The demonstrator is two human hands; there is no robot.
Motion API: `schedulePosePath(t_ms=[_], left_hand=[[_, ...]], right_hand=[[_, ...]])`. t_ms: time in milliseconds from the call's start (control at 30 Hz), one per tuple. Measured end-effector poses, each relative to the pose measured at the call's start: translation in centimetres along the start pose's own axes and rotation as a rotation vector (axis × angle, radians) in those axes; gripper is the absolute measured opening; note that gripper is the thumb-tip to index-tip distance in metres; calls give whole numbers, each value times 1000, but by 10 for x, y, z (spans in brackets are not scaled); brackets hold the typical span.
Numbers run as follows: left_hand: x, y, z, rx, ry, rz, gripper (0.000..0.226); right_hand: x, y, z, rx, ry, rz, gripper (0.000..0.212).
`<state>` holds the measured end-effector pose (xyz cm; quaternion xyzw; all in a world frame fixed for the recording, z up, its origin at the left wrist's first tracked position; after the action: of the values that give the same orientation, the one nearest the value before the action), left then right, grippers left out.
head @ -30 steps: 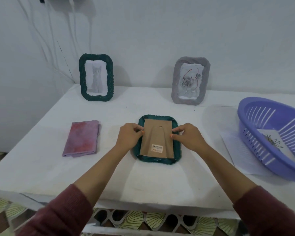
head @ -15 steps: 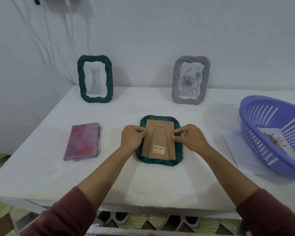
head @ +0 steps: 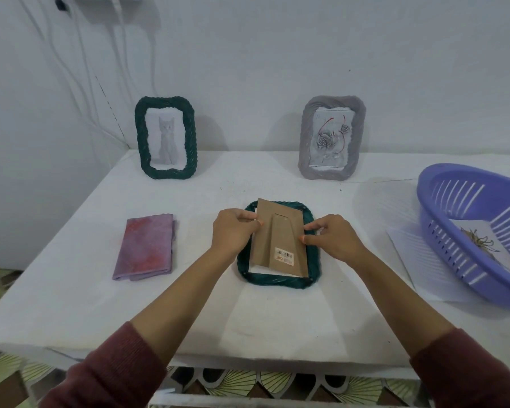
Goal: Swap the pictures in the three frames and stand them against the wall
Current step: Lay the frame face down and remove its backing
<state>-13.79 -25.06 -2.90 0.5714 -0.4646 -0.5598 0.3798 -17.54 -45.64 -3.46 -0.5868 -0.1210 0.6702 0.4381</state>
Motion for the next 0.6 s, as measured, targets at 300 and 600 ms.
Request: schedulePosePath(t_ms=[300,600], left_hand=[[3,4,-2,-67,-144,145,29],[-109,-5,-47,-95,18,-75,32]], right_hand=[[-3,-1,-2,-29,-14,-77,26],[9,-2,-4,-38,-34,120,44]])
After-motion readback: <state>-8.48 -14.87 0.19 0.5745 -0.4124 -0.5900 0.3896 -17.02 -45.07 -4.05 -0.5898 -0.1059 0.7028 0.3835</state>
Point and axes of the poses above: each hand's wrist, its own z-axis away from the middle knuckle, its own x-axis out of the palm, y = z × x, the point moved 9 cm from there along -z, towards the middle knuckle, and after that the axes turned 15 degrees about x, right-handed, at the moved point
